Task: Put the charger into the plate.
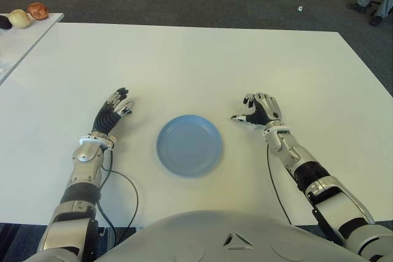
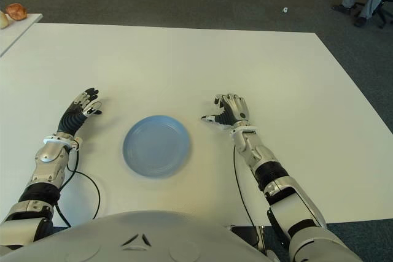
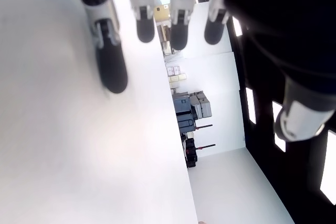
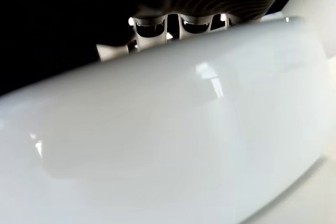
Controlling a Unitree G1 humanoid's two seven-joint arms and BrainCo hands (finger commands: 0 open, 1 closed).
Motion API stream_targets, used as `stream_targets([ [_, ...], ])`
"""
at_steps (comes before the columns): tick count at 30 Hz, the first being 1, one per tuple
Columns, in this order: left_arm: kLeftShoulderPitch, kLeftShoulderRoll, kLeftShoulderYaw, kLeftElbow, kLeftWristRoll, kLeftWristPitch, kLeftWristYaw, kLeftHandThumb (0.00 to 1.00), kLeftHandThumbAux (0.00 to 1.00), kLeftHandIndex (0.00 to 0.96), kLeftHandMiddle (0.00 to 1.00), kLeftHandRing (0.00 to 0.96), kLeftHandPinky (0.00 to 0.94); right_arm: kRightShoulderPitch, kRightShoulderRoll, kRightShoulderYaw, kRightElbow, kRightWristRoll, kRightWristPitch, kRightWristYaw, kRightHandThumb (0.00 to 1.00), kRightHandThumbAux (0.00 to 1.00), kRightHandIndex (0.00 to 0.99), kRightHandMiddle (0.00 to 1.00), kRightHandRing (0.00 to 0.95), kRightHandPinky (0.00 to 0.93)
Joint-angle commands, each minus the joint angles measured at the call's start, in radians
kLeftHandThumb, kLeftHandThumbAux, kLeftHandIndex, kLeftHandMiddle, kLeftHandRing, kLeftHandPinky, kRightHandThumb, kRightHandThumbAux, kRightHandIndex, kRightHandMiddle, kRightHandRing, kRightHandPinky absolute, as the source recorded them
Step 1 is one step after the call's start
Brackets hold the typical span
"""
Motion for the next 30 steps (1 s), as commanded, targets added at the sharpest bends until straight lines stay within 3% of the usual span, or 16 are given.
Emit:
stream_targets([
  [1,0.023,-0.013,-0.007,0.016,0.003,0.040,-0.022,0.000,0.523,0.117,0.104,0.065,0.022,0.032,-0.006,0.011,0.000,-0.034,0.012,0.013,0.745,0.711,0.440,0.883,0.863,0.805],
  [11,0.021,-0.013,-0.009,0.022,0.002,0.037,-0.028,0.000,0.518,0.120,0.104,0.061,0.012,0.021,-0.017,-0.002,-0.012,-0.060,-0.007,-0.015,0.744,0.710,0.440,0.883,0.864,0.798],
  [30,0.020,-0.012,-0.011,0.025,0.001,0.041,-0.032,0.000,0.518,0.126,0.108,0.064,0.025,0.021,-0.023,-0.026,-0.047,-0.056,-0.006,0.038,0.745,0.711,0.440,0.882,0.864,0.800],
])
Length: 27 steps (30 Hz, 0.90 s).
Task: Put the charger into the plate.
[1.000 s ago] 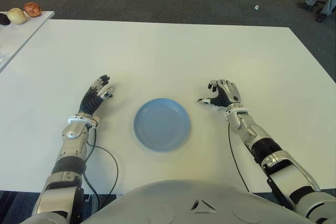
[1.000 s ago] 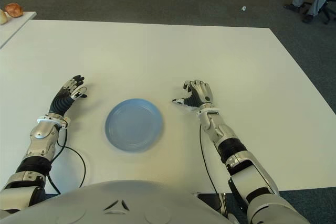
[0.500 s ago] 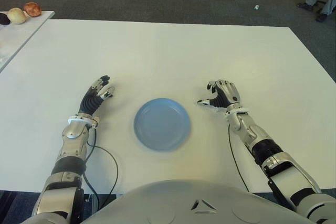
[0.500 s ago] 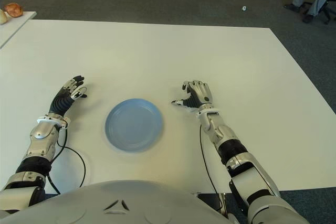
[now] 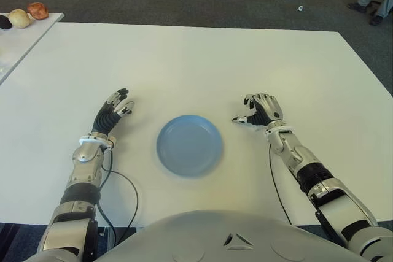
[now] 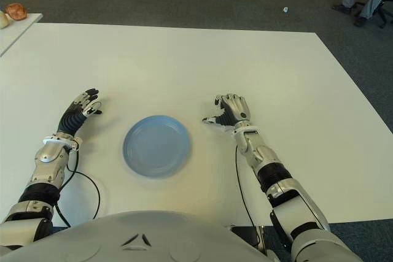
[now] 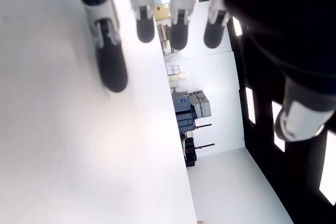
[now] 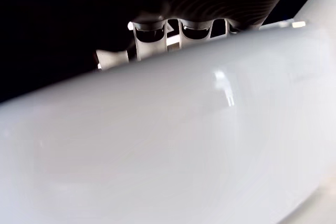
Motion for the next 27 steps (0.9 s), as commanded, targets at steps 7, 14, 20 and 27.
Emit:
stream_targets([
  [7,0.020,-0.014,-0.010,0.031,0.010,0.040,-0.018,0.000,0.520,0.126,0.110,0.065,0.019,0.017,0.003,-0.011,-0.010,0.002,0.002,0.026,0.744,0.710,0.440,0.885,0.867,0.812],
  [14,0.020,-0.013,-0.010,0.032,0.010,0.037,-0.021,0.000,0.524,0.126,0.108,0.065,0.017,0.016,0.005,-0.011,-0.004,-0.010,0.002,-0.005,0.746,0.710,0.440,0.893,0.875,0.819],
  [20,0.019,-0.011,-0.010,0.040,0.010,0.028,-0.026,0.000,0.524,0.125,0.104,0.061,0.010,0.010,0.006,-0.012,0.005,-0.018,-0.002,-0.030,0.746,0.709,0.440,0.895,0.875,0.829],
  [27,0.019,-0.010,-0.011,0.040,0.011,0.032,-0.026,0.000,0.525,0.127,0.101,0.055,0.006,0.011,-0.010,-0.040,-0.086,-0.008,-0.001,-0.020,0.747,0.709,0.440,0.895,0.874,0.811],
])
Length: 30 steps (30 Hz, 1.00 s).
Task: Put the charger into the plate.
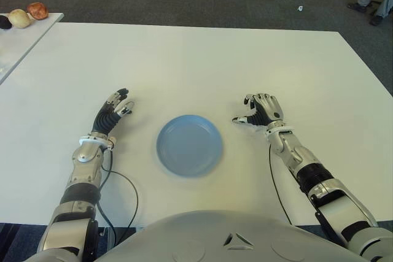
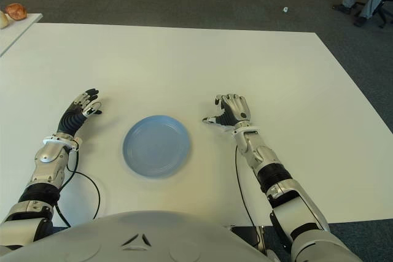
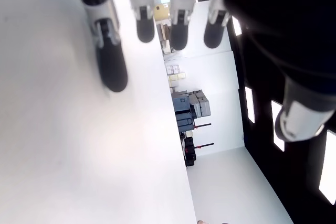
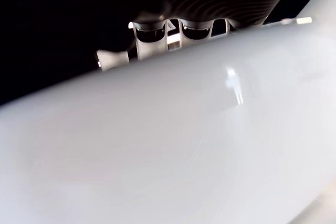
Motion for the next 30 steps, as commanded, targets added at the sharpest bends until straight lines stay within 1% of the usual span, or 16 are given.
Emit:
stream_targets([
  [1,0.020,-0.010,-0.012,0.033,0.012,0.039,-0.022,0.000,0.525,0.127,0.100,0.055,0.006,0.009,-0.019,-0.041,-0.132,0.005,0.015,0.032,0.747,0.709,0.440,0.895,0.876,0.816],
  [4,0.019,-0.009,-0.012,0.034,0.012,0.037,-0.023,0.000,0.525,0.125,0.100,0.054,0.005,0.021,-0.025,-0.070,-0.247,0.005,0.046,0.077,0.747,0.709,0.440,0.897,0.879,0.824],
  [9,0.012,-0.007,-0.012,0.050,0.014,0.031,-0.026,0.000,0.520,0.122,0.105,0.057,0.011,0.019,-0.011,-0.115,-0.322,0.018,0.032,0.067,0.749,0.708,0.441,0.893,0.876,0.823],
  [15,0.006,-0.009,-0.015,0.062,0.017,0.020,-0.025,0.000,0.517,0.121,0.108,0.059,0.013,0.006,0.014,-0.148,-0.406,0.027,0.054,0.113,0.749,0.708,0.441,0.885,0.869,0.812],
  [18,0.004,-0.013,-0.016,0.067,0.017,0.017,-0.022,0.000,0.517,0.121,0.109,0.060,0.013,-0.016,0.033,-0.162,-0.428,0.038,0.058,0.134,0.750,0.708,0.441,0.882,0.864,0.787],
  [19,0.003,-0.014,-0.016,0.069,0.017,0.017,-0.021,0.000,0.516,0.121,0.110,0.061,0.009,-0.024,0.040,-0.166,-0.434,0.042,0.058,0.141,0.750,0.708,0.441,0.881,0.859,0.746],
  [21,0.001,-0.015,-0.017,0.072,0.017,0.018,-0.020,0.000,0.517,0.121,0.112,0.061,0.005,-0.040,0.053,-0.173,-0.444,0.053,0.058,0.158,0.750,0.708,0.441,0.880,0.853,0.697],
  [24,-0.003,-0.017,-0.018,0.079,0.017,0.017,-0.020,0.000,0.520,0.122,0.113,0.061,0.005,-0.059,0.068,-0.178,-0.447,0.059,0.064,0.180,0.750,0.708,0.441,0.879,0.849,0.681],
  [27,-0.007,-0.018,-0.019,0.085,0.018,0.013,-0.019,0.000,0.523,0.125,0.114,0.060,0.003,-0.074,0.084,-0.180,-0.446,0.055,0.071,0.194,0.750,0.707,0.441,0.876,0.847,0.708],
  [30,-0.008,-0.020,-0.023,0.086,0.020,0.009,-0.018,0.000,0.522,0.130,0.112,0.059,0.005,-0.091,0.104,-0.174,-0.444,0.045,0.082,0.201,0.751,0.707,0.442,0.873,0.851,0.786],
])
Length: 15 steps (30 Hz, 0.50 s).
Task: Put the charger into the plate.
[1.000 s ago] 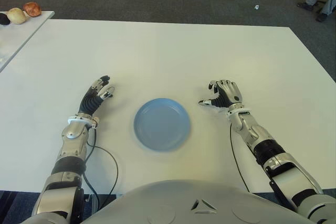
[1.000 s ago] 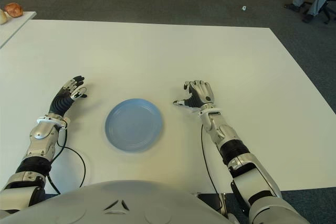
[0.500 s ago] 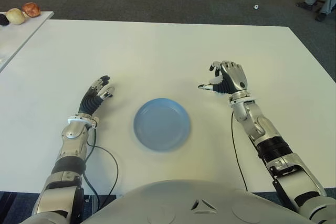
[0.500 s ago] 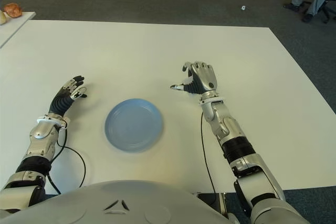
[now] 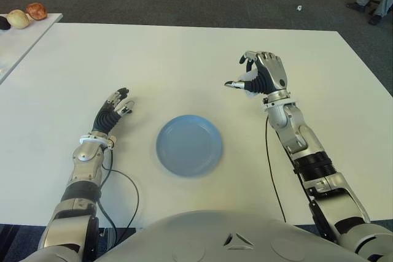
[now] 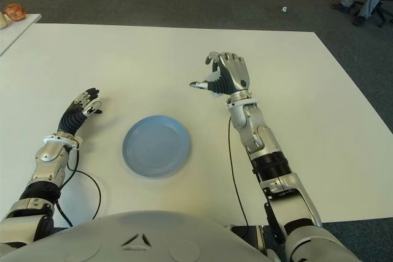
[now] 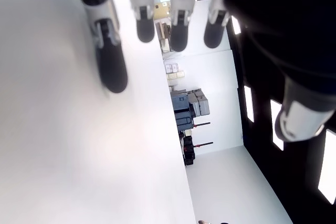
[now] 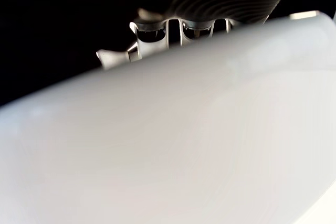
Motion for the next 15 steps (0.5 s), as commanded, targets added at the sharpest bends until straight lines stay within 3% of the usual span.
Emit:
stream_targets([
  [1,0.023,-0.020,-0.016,0.039,0.020,0.029,-0.012,0.000,0.522,0.130,0.112,0.059,0.006,-0.030,0.034,0.003,0.003,-0.002,0.027,0.020,0.751,0.707,0.442,0.873,0.851,0.793],
  [15,0.020,-0.040,-0.018,0.061,0.020,0.007,-0.005,0.000,0.533,0.123,0.116,0.064,0.008,-0.056,0.118,0.056,0.012,-0.036,0.047,0.036,0.751,0.706,0.442,0.876,0.862,0.830],
])
